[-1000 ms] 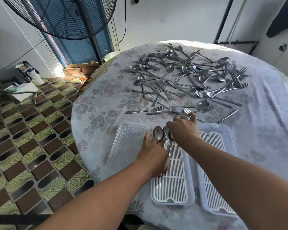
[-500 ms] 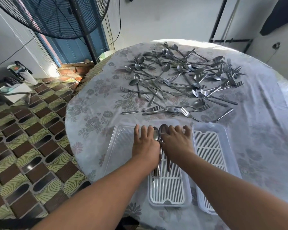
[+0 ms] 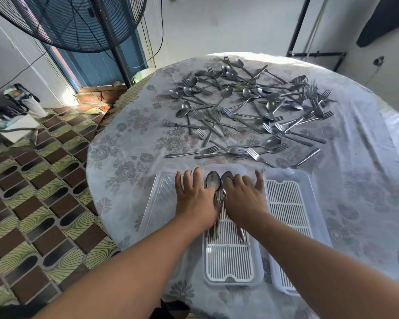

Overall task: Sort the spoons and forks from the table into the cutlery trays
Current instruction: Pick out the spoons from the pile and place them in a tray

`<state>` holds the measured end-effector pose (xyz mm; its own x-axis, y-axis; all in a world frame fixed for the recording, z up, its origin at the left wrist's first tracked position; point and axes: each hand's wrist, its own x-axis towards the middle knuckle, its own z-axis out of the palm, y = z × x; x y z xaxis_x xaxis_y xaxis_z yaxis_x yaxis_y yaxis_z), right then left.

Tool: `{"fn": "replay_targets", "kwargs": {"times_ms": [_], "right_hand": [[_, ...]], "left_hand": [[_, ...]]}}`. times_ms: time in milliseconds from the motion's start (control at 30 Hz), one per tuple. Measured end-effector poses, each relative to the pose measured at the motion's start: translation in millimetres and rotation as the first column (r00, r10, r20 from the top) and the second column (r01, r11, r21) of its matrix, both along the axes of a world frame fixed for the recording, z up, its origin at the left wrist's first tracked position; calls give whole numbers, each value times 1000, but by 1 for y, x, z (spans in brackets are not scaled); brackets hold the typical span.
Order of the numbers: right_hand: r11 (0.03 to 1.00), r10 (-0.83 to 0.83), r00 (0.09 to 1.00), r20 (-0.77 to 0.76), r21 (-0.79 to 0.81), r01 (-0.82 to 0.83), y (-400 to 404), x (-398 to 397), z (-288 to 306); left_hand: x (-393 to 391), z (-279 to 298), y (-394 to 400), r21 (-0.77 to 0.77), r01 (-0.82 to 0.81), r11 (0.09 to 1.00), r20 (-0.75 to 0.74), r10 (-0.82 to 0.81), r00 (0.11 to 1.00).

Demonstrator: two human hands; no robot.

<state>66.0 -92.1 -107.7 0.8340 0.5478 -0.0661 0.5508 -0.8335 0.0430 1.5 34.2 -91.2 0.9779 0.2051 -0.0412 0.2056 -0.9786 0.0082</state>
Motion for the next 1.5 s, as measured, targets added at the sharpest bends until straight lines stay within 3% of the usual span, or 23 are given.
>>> {"fn": "replay_targets", "kwargs": {"times_ms": [167, 267, 400, 600, 800, 933, 1100, 1200, 1333, 1500], "right_hand": [[996, 6, 1000, -30, -94, -9, 8, 0, 6], [997, -19, 999, -47, -70, 16, 8, 4, 7], [999, 34, 999, 4, -37, -34, 2, 2, 7], [995, 64, 998, 24, -81, -62, -2, -2, 16], [992, 15, 999, 37, -129, -10, 1, 1, 15], [993, 45, 998, 45, -111, -40, 12, 0, 9], [999, -14, 1000, 0, -30, 14, 21, 0, 5], [996, -78, 995, 57, 52, 75, 21, 2, 2], [998, -51, 995, 83, -29, 53, 15, 3, 8], [997, -73, 997, 30, 13, 73, 20, -2, 10]], "left_hand": [[4, 2, -2, 61, 23, 998, -116, -16, 993], [8, 4, -4, 87, 29, 996, -149, -16, 989], [8, 3, -7, 117, 86, 989, -100, -75, 992], [3, 0, -6, 29, 204, 978, -90, -201, 975], [5, 5, 4, -80, 115, 990, -85, -122, 989], [2, 7, 14, 43, 20, 999, 63, -23, 998], [4, 5, 9, 53, 17, 998, -49, -14, 999], [4, 4, 9, 50, -2, 999, -65, 5, 998], [4, 5, 8, 62, -25, 998, -35, 28, 999], [7, 6, 7, 71, -54, 996, -40, 57, 998]]}}
